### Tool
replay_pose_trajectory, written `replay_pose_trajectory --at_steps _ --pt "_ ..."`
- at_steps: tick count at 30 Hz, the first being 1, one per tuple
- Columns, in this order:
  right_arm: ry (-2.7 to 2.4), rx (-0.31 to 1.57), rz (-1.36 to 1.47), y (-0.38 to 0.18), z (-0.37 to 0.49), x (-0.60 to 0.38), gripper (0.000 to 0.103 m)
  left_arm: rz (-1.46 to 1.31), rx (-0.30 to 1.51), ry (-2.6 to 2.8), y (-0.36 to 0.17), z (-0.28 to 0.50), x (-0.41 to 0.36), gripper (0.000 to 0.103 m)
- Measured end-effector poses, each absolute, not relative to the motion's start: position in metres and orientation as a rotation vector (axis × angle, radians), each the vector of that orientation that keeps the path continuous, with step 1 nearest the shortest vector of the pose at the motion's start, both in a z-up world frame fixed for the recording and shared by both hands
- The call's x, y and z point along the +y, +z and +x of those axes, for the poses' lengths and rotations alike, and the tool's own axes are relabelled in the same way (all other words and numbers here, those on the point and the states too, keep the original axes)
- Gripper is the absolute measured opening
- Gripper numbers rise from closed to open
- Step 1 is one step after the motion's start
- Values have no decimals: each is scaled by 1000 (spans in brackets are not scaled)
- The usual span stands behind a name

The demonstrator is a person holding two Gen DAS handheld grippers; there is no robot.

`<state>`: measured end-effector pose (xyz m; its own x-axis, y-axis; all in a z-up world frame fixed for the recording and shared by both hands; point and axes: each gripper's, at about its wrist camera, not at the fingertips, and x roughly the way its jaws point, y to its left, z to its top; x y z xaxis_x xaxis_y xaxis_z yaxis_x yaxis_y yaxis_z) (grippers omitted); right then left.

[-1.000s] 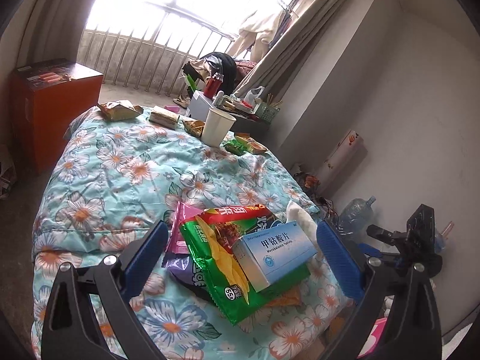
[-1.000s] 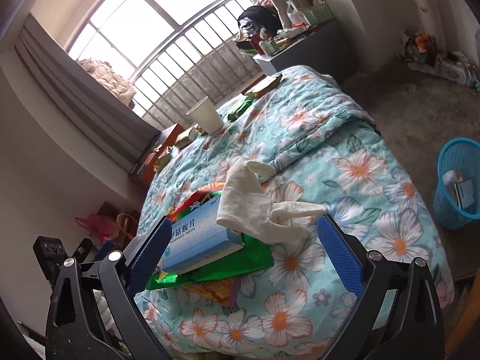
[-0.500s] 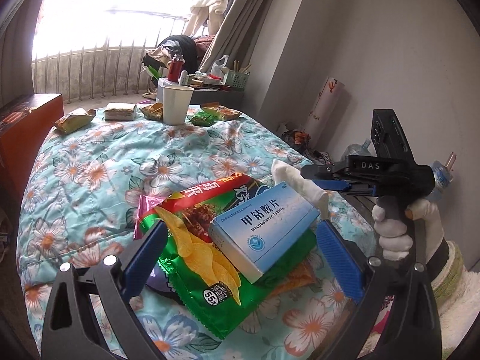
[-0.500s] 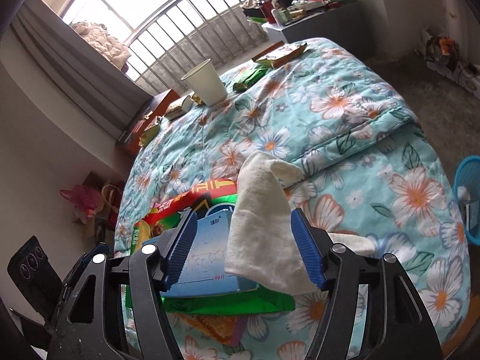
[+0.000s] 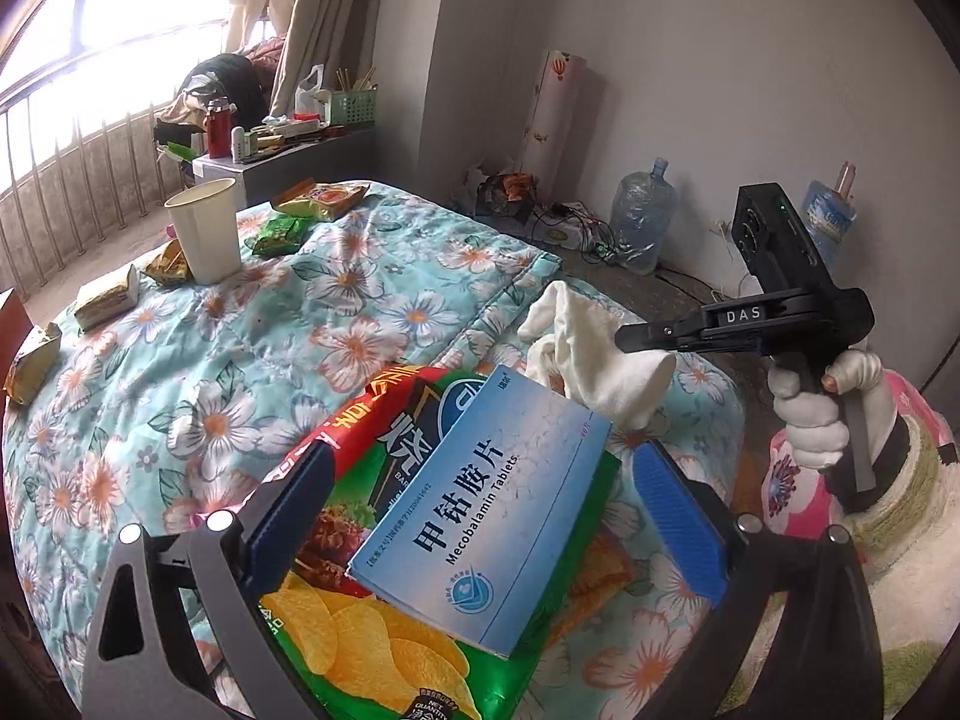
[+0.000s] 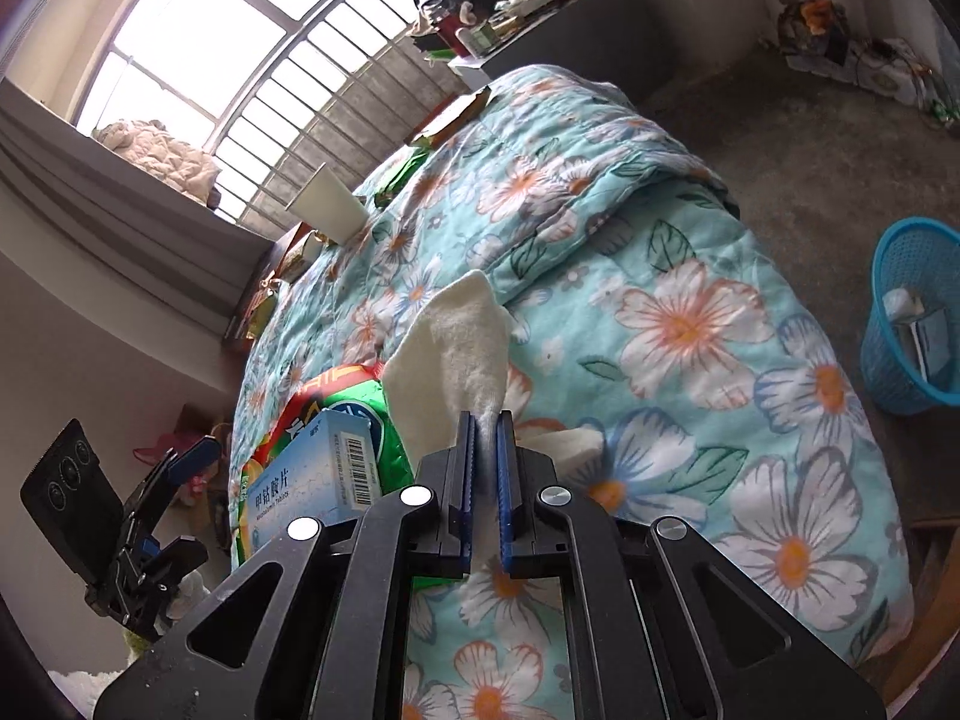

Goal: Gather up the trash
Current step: 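Close the left tool on the blue Mecobalamin box while the right tool pinches the white cloth, then lift the medicine box with the left tool while the right tool lifts the cloth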

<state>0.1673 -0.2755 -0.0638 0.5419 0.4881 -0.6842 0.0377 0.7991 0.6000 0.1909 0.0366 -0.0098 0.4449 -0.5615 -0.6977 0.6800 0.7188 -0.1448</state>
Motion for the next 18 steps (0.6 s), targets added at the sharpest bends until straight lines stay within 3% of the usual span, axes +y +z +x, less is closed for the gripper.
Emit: replay_pose_trajectory --at_steps 9,12,18 --pt "301 1017 726 -92 147 -304 10 359 921 -829 -35 213 0 97" --pt "315 1013 746 -93 145 -308 25 389 966 -826 -42 217 -5 97" --pt "349 1000 780 -94 141 -312 36 413 988 -845 -41 213 -14 97"
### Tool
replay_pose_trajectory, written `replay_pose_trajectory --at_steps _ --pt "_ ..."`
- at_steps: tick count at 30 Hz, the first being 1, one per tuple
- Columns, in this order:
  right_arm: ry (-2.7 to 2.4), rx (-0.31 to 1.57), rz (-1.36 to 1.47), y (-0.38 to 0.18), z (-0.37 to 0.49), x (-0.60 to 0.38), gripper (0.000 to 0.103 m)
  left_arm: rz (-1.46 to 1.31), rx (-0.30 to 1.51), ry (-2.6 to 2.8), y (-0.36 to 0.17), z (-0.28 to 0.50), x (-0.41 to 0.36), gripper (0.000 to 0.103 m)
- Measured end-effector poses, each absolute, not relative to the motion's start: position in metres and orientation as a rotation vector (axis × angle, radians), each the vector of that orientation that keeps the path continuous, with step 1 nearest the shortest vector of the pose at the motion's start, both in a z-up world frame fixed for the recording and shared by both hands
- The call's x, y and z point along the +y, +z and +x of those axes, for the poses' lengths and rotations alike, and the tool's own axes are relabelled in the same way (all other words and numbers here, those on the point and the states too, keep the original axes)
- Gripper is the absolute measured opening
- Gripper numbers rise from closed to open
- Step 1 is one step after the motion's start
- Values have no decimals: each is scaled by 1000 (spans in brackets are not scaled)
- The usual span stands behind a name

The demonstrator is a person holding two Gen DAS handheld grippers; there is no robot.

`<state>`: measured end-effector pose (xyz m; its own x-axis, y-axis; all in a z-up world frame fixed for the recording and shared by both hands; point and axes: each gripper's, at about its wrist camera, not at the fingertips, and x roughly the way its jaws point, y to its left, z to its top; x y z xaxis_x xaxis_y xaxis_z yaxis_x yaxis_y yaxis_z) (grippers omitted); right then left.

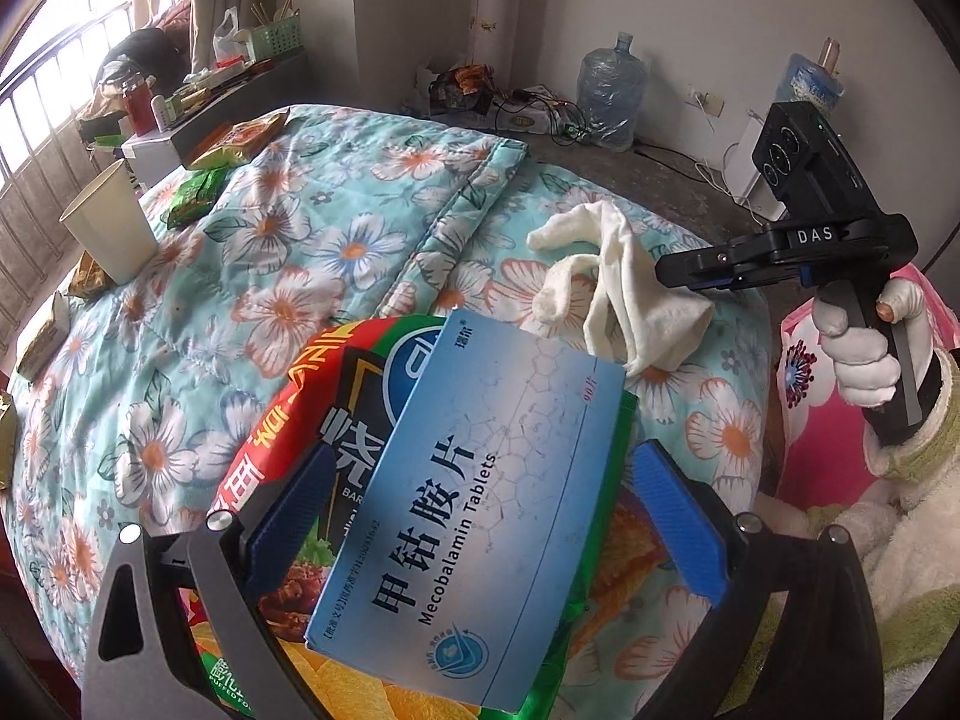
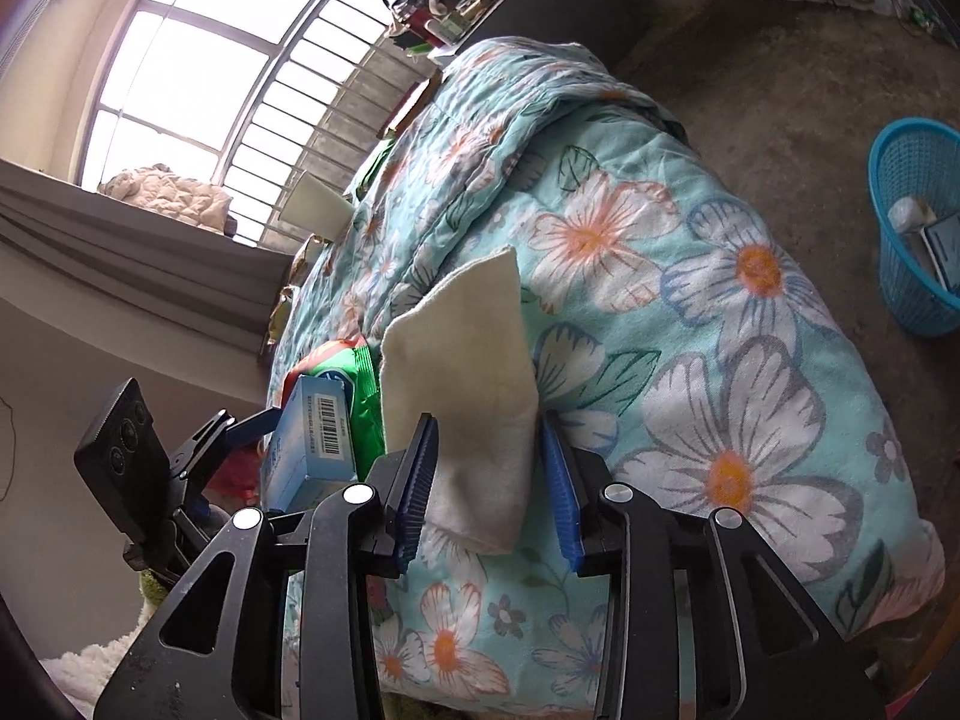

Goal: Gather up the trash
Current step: 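Lift the medicine box with the left tool while the right tool lifts the cloth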

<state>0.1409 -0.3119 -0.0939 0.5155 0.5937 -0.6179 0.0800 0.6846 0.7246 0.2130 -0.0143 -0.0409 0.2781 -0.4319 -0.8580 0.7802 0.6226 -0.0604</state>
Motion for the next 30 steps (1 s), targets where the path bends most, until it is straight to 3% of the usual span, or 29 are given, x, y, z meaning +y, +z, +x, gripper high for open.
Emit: replay_pose_trajectory --at_steps 7,12,18,24,30 --pt "337 1002 772 -96 140 -308 36 503 999 -797 -48 209 -26 97" --pt "316 994 759 -96 141 -300 36 500 1025 -784 -51 209 -27 84" --pt "316 987 742 -94 140 -296 35 521 1018 -770 -51 206 -29 83" --pt "330 973 748 -92 141 -293 11 533 999 -746 -46 203 -30 81" --pt "382 916 777 -77 137 -295 5 472 991 -721 -31 202 -25 80"
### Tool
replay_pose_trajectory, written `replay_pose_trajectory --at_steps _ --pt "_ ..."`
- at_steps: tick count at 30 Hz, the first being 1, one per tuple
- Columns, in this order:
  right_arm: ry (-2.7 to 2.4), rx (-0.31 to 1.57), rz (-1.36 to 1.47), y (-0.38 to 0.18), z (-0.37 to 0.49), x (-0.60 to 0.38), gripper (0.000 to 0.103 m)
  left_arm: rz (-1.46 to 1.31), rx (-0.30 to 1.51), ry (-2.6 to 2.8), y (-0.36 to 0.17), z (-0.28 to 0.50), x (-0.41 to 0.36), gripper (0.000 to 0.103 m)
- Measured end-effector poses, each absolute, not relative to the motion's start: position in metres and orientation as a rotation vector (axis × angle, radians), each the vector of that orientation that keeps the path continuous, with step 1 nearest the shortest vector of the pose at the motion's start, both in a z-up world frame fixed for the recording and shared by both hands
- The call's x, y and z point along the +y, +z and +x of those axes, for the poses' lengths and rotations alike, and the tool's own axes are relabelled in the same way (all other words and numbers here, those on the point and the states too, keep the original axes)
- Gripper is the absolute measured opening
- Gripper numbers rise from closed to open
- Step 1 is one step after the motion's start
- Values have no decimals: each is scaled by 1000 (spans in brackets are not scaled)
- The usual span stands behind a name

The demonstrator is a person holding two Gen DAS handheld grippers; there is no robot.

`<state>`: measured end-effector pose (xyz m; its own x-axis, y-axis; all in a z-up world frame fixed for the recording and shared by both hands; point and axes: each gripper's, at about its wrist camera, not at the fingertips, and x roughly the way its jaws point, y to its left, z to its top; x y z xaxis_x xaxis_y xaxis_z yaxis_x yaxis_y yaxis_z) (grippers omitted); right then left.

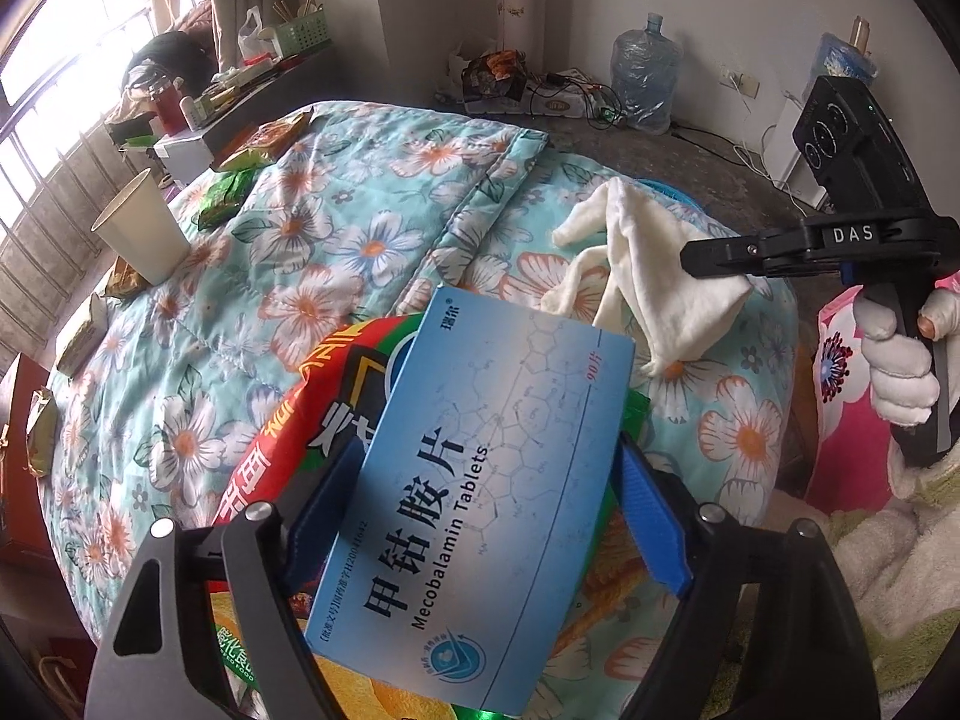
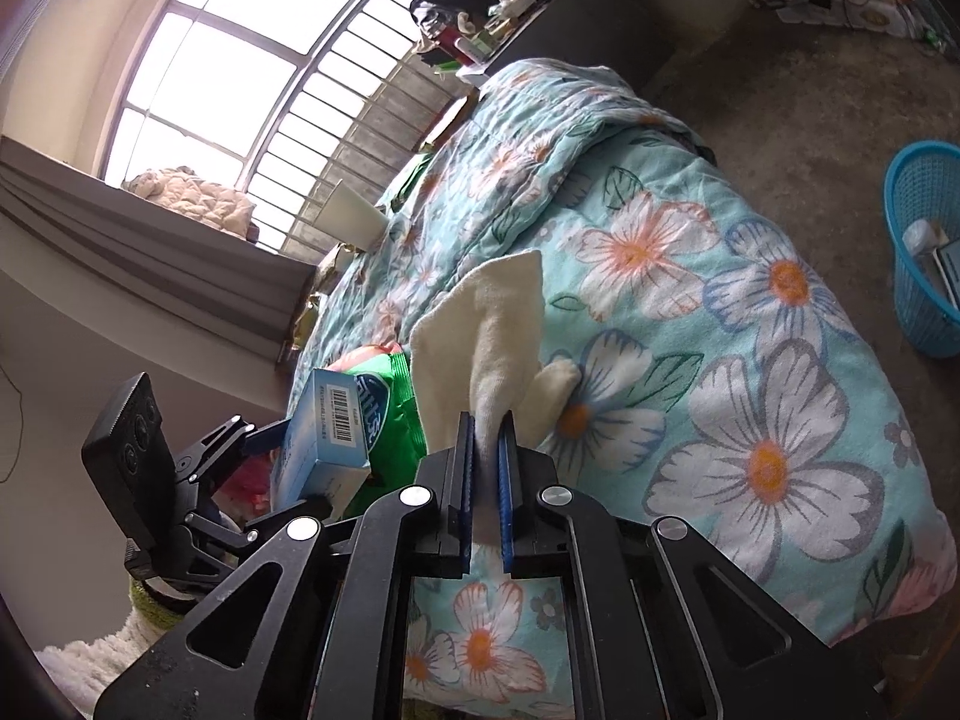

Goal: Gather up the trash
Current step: 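Lift the medicine box with the left tool while the right tool lifts the cloth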

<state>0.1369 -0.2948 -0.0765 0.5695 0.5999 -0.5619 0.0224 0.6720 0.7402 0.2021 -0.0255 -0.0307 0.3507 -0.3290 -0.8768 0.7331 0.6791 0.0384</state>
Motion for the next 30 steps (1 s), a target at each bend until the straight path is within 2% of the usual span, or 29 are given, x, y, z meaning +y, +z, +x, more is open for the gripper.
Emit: replay_pose_trajectory --at_steps 18,30 --pt "454 759 807 -34 125 -306 3 246 863 -647 41 186 1 79" --pt "454 692 800 -20 114 -319 3 143 812 -672 66 180 -11 78"
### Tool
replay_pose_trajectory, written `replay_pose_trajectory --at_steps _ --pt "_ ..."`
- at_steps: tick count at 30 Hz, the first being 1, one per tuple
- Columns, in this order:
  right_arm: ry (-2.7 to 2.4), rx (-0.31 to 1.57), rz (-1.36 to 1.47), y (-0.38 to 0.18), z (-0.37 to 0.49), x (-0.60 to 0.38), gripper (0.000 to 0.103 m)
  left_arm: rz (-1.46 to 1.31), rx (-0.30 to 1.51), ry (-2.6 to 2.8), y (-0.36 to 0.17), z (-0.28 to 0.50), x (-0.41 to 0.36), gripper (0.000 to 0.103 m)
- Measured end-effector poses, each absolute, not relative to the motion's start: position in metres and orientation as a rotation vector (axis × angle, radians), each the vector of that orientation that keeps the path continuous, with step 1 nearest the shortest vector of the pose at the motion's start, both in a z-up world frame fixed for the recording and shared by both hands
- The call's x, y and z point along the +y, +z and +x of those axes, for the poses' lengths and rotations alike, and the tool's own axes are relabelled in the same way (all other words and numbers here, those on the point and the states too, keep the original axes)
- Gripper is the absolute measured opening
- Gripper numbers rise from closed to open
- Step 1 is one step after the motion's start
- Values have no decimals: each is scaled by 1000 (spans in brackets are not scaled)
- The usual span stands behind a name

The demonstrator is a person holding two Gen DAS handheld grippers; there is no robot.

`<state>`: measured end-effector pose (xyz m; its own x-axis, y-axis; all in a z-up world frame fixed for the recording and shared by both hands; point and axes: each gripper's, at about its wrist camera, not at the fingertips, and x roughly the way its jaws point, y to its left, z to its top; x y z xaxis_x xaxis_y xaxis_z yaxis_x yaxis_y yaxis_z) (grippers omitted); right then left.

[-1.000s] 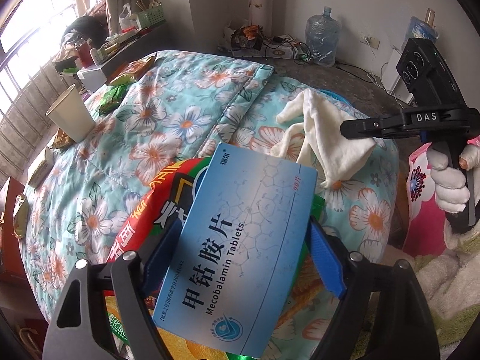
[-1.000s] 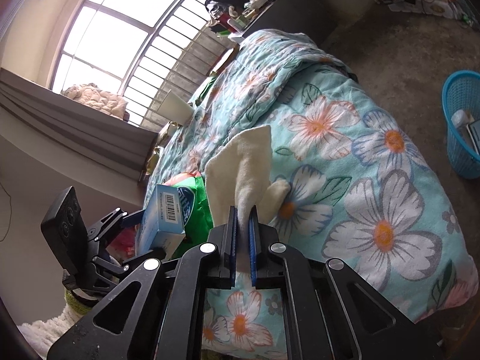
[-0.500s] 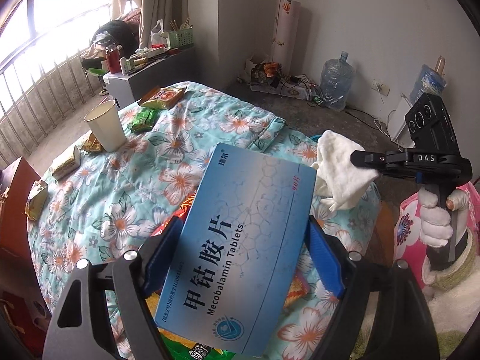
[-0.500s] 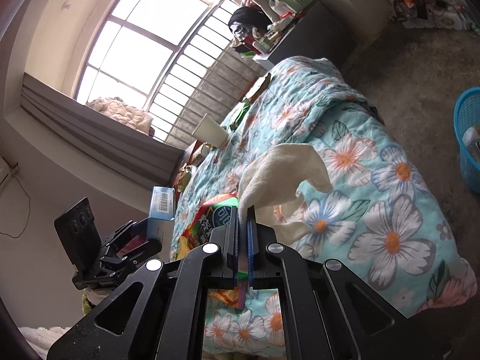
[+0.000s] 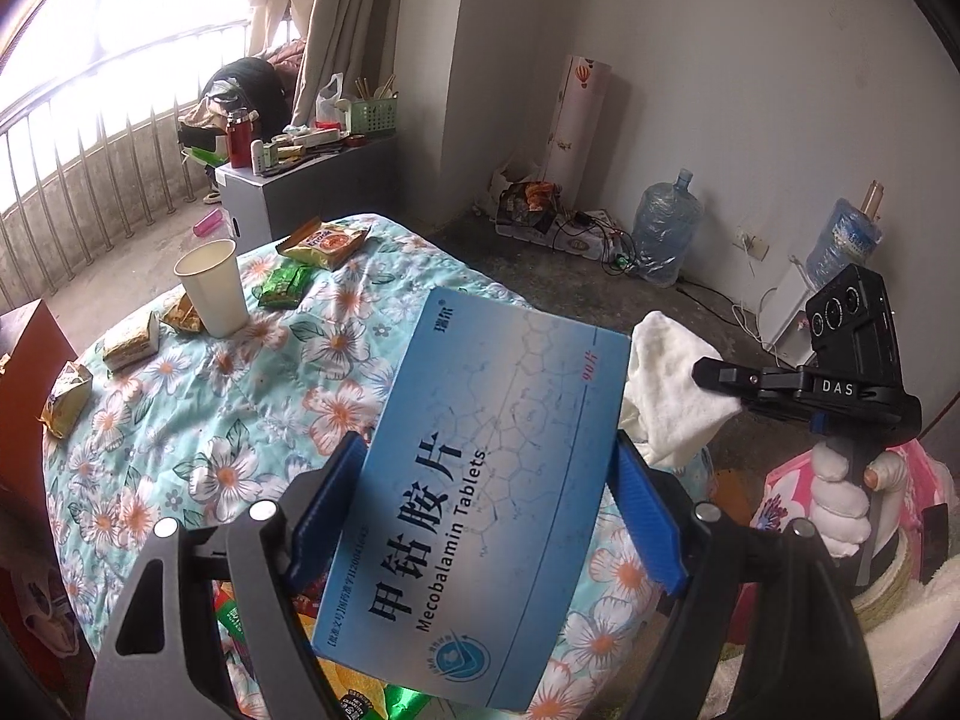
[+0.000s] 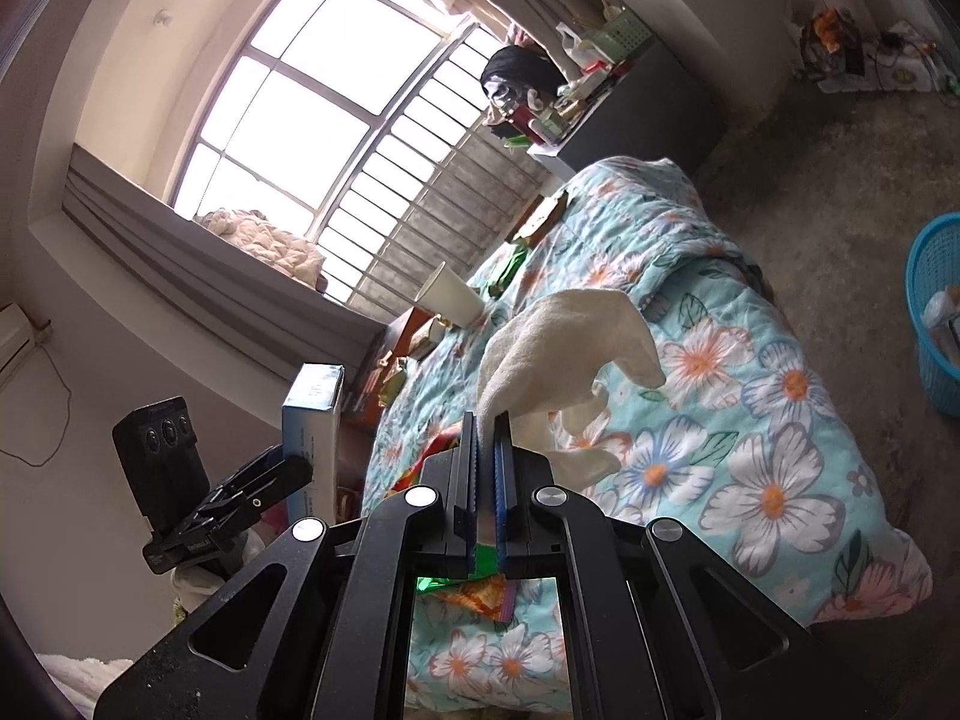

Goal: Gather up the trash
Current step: 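Lift the medicine box with the left tool while the right tool lifts the cloth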

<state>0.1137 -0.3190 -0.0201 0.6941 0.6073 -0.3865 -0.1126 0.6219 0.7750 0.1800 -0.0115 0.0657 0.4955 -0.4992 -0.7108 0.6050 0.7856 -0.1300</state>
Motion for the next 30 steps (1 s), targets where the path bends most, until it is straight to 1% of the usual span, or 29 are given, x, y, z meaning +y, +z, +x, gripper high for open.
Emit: replay_pose_trajectory --at_steps 17,24,30 --pt "403 605 849 -19 94 -357 3 71 762 -757 79 190 -76 78" --pt "369 569 888 -23 89 -382 3 58 775 -814 75 198 -126 78" --pt "300 521 924 -24 79 -422 3 60 801 -878 66 211 -187 78"
